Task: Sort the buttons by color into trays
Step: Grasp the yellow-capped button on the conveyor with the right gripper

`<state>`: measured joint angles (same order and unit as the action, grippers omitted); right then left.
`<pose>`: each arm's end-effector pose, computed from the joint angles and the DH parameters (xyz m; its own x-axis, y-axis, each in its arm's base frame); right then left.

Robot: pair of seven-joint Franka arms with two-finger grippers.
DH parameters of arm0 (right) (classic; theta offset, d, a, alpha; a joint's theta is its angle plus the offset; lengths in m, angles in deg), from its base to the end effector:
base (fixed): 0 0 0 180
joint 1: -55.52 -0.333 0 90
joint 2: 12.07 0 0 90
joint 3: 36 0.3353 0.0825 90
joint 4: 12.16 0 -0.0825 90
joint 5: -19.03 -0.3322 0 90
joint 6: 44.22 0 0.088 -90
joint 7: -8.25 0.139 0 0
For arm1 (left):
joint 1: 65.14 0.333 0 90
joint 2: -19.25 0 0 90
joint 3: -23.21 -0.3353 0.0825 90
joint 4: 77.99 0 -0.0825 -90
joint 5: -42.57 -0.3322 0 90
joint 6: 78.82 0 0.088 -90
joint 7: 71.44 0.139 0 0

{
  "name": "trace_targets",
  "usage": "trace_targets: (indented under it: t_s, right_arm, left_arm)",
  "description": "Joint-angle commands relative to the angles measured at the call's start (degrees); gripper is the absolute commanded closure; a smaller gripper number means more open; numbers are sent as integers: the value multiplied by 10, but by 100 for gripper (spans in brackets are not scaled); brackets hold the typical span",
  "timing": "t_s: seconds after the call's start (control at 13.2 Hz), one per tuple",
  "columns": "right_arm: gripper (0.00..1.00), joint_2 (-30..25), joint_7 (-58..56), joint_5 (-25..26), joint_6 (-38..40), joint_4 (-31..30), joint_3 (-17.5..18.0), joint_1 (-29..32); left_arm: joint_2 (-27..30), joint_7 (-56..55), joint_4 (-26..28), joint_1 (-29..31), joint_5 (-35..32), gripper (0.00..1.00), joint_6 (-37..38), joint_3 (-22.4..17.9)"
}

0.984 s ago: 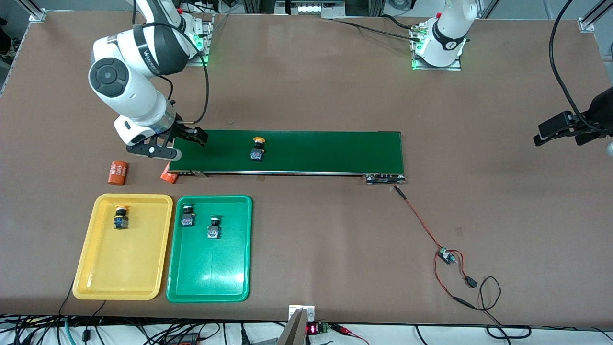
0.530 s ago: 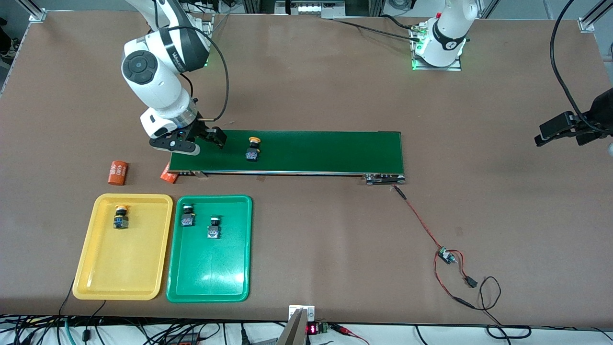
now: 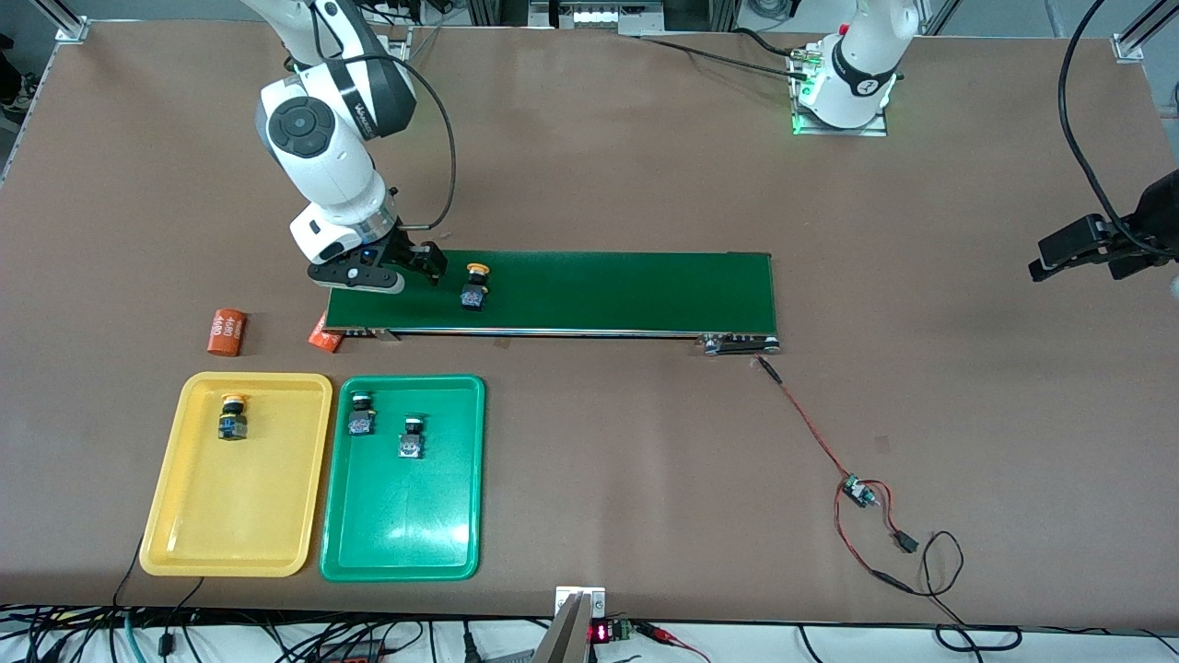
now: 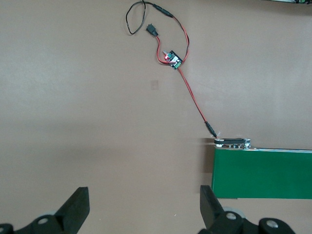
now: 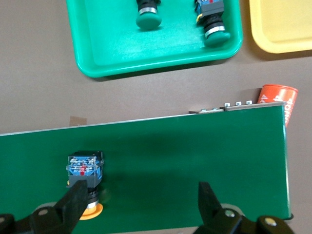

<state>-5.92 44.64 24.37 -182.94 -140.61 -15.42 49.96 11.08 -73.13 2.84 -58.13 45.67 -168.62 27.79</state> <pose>0.4598 0.2210 0.3541 0.9901 -0.1150 0.0808 -0.1135 -0.9933 -0.0233 0.5495 0.0193 0.6042 0.9973 0.0726 0.0125 0.0716 -0.9953 0.0658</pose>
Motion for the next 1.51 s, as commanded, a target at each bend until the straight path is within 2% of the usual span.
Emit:
trace_targets:
  t_s: [0.0, 0.53, 0.98, 1.06, 1.21, 1.44]
  right_arm:
    - [0, 18, 27, 15, -24, -3, 4, -7]
    - [0, 68, 39, 47, -74, 0, 3, -9]
    - [0, 84, 39, 58, -81, 3, 3, -8]
    - [2, 87, 39, 60, -83, 3, 3, -8]
    - [16, 91, 39, 72, -93, 3, 3, -7]
    - [21, 99, 39, 79, -95, 3, 2, -4]
  left_arm:
    - [0, -1, -4, 2, -11, 0, 2, -1]
    - [0, 1, -2, 2, -11, 0, 2, -3]
    - [0, 3, -2, 2, -11, 0, 3, -3]
    - [1, 3, -2, 2, -11, 0, 3, -3]
    - [1, 4, -4, 2, -12, 0, 3, 0]
    - [1, 4, -4, 2, -12, 0, 3, 1]
